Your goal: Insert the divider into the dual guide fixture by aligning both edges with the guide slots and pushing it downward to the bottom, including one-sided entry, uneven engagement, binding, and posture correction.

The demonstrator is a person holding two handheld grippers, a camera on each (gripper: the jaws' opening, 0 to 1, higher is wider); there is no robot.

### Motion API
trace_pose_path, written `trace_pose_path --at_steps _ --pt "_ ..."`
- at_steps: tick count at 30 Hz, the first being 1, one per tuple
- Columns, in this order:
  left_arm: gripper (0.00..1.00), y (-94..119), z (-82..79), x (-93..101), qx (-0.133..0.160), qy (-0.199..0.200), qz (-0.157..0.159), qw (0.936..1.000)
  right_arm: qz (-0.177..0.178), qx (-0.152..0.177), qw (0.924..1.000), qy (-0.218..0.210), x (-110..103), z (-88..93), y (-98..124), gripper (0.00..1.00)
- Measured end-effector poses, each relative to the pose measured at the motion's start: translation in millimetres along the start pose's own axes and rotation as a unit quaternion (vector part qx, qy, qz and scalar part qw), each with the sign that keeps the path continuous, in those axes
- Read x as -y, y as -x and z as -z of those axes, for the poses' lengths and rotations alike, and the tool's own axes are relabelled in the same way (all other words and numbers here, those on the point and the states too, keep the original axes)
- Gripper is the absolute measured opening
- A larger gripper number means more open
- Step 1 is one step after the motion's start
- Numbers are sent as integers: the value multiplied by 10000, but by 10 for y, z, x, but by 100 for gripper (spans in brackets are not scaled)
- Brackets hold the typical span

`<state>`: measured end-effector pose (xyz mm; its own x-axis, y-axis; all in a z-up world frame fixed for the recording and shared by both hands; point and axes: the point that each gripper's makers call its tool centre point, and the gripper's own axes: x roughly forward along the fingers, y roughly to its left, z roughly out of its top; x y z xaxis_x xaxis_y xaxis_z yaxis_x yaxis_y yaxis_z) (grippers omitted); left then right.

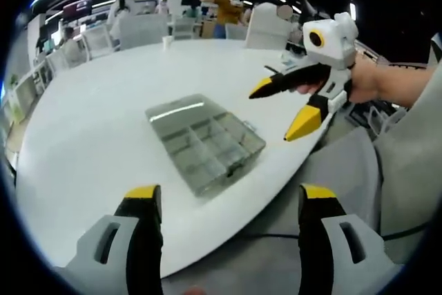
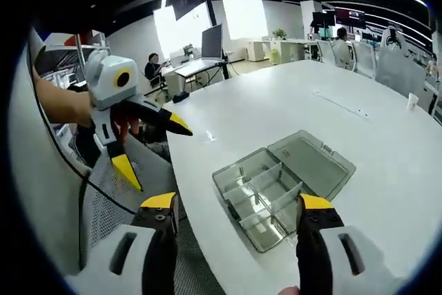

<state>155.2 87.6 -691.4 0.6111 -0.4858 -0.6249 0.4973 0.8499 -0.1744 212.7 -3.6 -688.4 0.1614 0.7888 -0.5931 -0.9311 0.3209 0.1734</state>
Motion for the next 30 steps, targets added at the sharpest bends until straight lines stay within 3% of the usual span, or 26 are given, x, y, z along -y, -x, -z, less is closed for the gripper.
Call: trace_pose_path --at_steps 30 --pt "82 132 -89 -316 93 50 -273 9996 254 91 9990 -352 -70 87 40 70"
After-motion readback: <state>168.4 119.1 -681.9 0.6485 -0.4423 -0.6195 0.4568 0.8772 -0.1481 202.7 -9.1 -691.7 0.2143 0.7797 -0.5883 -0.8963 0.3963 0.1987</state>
